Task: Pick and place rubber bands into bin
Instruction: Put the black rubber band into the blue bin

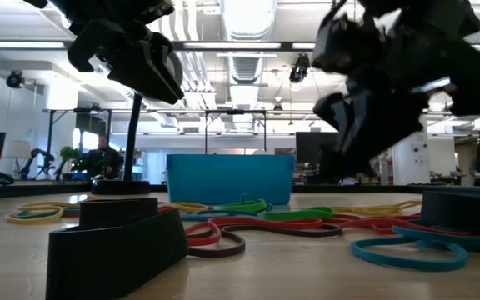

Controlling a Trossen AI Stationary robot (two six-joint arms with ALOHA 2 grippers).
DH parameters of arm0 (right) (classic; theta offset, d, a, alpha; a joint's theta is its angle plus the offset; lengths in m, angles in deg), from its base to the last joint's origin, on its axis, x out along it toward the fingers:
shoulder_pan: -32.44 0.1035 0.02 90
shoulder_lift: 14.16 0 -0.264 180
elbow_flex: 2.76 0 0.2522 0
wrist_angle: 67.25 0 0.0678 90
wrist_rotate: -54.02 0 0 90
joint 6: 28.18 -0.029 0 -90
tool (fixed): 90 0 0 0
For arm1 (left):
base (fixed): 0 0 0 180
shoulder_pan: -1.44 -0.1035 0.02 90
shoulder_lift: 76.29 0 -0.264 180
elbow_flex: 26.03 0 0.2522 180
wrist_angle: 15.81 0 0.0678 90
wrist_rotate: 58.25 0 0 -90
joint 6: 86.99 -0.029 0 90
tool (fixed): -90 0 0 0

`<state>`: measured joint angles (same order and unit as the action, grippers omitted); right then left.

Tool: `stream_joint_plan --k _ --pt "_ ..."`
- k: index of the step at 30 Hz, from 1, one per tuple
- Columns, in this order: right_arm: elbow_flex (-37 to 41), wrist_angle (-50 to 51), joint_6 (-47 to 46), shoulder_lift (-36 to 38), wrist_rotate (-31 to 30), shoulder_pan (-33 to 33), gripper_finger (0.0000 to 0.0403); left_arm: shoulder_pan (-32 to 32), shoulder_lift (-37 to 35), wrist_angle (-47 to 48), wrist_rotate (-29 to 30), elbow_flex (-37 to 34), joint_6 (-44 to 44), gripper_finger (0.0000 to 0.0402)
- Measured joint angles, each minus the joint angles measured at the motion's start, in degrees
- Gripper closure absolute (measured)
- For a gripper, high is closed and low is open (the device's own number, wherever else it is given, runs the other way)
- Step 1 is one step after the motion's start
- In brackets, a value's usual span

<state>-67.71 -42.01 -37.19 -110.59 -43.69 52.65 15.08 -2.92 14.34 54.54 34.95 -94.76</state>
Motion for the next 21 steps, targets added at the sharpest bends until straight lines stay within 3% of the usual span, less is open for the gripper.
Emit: stream_joint_plan --k 6,12,15,21 --pt "-3.01 0.8 3.94 1.92 -1.35 0.0 0.0392 0.0 -0.01 -0.06 0.0 -0.35 0.02 0.0274" --pt "-6.29 1.67 13.72 2.69 -13.53 -1.59 0.0392 0.02 0.0 0.1 -0.02 -0.83 0.12 0.0274" --pt "-7.74 0.44 18.94 2.69 -17.16 -4.84 0.0392 0.02 0.0 0.09 -0.04 -0.87 1.23 0.0274" --pt "-9.51 -2.05 21.24 2.69 -17.37 -14.76 0.0391 0.42 0.0 0.16 -0.04 -0.89 1.49 0.0274"
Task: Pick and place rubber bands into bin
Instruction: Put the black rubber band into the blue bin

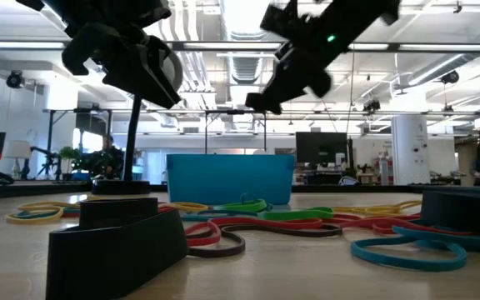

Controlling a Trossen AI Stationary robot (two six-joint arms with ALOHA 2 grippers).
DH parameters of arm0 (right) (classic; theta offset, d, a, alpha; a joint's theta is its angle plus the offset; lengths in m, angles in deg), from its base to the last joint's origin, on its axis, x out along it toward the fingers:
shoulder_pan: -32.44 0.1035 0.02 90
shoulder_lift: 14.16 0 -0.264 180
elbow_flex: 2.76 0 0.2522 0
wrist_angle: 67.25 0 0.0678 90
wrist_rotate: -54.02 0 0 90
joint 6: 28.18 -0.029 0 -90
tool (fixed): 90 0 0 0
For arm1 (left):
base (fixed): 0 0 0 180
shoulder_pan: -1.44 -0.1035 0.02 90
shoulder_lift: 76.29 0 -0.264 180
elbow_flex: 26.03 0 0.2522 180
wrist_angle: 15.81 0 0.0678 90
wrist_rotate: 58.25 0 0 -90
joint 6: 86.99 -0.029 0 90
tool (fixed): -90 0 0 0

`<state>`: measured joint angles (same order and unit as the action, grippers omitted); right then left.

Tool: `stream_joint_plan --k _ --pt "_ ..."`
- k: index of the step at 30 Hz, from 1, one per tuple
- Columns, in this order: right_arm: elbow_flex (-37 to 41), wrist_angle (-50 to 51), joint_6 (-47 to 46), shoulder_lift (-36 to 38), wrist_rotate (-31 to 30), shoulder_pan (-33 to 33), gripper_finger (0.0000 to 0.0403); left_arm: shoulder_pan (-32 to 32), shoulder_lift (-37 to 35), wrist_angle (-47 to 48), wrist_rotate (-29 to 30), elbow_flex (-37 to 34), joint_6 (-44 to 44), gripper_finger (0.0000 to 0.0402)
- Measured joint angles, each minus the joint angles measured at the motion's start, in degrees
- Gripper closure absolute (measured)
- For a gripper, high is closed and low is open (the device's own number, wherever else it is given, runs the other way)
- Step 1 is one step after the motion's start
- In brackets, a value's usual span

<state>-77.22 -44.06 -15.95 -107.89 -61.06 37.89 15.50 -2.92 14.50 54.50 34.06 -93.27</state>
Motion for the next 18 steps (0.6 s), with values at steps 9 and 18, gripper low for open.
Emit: stream_joint_plan --k 9,18 --pt "2.2 -5.87 -0.38 -0.02 11.45 -11.33 0.039 -0.07 -0.04 -0.07 0.02 0.0 -0.04 0.0274" --pt "3.75 -8.46 -1.67 -0.32 18.36 -13.66 0.038 -0.07 -0.07 -0.38 0.03 0.02 -0.07 0.0274"
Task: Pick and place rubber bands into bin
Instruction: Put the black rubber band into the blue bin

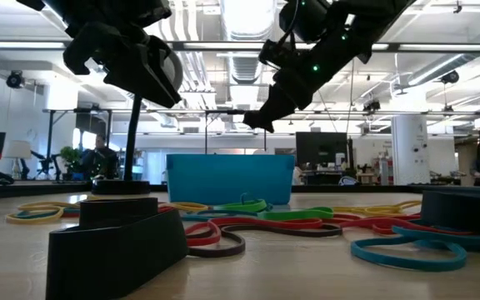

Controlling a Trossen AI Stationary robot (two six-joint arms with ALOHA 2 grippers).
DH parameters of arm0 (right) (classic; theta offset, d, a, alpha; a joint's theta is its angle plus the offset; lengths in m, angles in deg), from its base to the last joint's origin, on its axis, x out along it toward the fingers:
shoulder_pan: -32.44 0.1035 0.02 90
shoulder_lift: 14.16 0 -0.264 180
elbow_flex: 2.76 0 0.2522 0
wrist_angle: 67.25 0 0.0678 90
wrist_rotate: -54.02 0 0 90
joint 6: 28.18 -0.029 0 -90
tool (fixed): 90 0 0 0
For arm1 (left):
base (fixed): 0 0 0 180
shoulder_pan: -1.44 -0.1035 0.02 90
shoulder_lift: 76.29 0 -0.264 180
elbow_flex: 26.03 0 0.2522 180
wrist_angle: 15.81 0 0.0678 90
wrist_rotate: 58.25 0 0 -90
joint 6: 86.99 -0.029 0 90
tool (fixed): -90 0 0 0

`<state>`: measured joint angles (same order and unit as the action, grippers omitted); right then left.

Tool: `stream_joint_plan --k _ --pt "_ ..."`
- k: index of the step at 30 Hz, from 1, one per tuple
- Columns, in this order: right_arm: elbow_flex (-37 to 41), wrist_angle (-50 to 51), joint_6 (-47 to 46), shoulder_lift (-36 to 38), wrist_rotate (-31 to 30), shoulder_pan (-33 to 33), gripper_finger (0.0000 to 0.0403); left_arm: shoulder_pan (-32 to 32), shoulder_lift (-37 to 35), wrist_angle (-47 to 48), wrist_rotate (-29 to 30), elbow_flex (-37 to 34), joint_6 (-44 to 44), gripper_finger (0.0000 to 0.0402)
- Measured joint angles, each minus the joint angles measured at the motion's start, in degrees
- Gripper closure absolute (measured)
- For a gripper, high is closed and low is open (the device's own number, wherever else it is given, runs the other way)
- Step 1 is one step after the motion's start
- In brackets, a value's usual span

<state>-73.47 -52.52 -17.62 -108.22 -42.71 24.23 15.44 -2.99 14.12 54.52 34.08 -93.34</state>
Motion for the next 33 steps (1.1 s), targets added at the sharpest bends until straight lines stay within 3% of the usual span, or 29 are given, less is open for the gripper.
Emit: stream_joint_plan --k 12,19,26,29,33 --pt "0.02 -2.92 -1.15 -1.16 2.3 0.07 0.0277 0.0 -0.04 -1.08 0.01 0.0 -0.03 0.0274" --pt "0.02 -3.07 -0.49 -1.14 2.35 0.07 0.0258 -0.02 -0.04 -4.11 0.05 0.44 -0.3 0.0274" --pt "0.02 -2.42 -10.49 -1.14 4.68 0.04 0.0262 -0.02 0.41 -10.09 -0.42 0.28 1.43 0.0274" --pt "0.02 0.15 -10.94 -1.05 11.39 0.02 0.0266 -0.07 0.81 -9.82 -8.33 -0.01 4.47 0.0274" --pt "0.02 3.08 -11.05 -1.05 13.23 1.86 0.0272 0.53 2.23 -10.12 -22.29 -0.77 6.74 0.0274"
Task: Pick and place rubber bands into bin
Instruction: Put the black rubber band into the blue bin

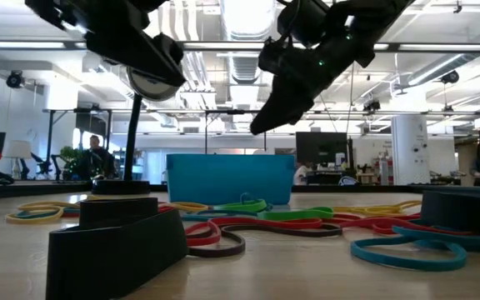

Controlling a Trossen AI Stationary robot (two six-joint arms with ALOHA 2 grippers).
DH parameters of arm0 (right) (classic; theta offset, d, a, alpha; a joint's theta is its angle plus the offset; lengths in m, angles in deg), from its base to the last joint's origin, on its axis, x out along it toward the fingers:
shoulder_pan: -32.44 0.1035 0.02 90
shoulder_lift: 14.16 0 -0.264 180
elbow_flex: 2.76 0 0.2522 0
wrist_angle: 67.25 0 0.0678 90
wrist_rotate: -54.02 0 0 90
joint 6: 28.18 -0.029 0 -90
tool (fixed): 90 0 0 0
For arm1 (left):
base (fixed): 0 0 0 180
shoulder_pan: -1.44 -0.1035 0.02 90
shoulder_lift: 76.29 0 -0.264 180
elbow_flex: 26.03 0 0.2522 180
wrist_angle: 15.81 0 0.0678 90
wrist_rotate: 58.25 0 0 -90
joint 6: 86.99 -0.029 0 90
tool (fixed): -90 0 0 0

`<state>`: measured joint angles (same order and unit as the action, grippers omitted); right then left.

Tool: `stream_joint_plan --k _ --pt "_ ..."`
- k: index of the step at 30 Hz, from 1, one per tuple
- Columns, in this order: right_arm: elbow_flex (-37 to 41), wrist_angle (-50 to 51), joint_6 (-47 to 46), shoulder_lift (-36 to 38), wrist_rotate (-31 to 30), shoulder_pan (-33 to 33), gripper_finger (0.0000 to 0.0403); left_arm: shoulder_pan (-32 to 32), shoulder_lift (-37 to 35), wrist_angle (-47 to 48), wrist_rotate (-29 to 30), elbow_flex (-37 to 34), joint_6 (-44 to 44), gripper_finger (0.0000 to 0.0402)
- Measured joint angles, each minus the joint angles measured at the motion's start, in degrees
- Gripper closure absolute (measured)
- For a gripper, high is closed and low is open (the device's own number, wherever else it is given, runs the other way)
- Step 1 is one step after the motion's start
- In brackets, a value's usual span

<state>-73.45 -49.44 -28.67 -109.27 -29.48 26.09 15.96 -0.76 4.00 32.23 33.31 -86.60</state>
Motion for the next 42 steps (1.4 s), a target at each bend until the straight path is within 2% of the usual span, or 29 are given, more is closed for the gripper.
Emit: stream_joint_plan --k 3,10,20,34,42 --pt "0.0 1.65 0.8 0.02 0.02 2.58 0.0276 1.5 2.06 -0.1 -2.44 -0.1 2.17 0.0274" --pt "0.0 4.72 3.33 0.12 0.15 9.06 0.0287 4.49 9.23 -2.88 -2.53 -0.1 2.38 0.0274" --pt "0.0 8.67 0.22 0.37 -0.25 14.89 0.0309 5.37 18.65 -4.13 -2.33 2.83 2.33 0.0274" --pt "0.0 9.7 -2.15 5.21 -0.63 17.32 0.0334 5.42 21.15 -3.71 -2.29 3.24 2.47 0.0274" --pt "0.0 9.93 -2.59 8.26 -0.63 18.33 0.0333 5.46 21.15 -3.59 -2.29 2.81 3.74 0.0274"
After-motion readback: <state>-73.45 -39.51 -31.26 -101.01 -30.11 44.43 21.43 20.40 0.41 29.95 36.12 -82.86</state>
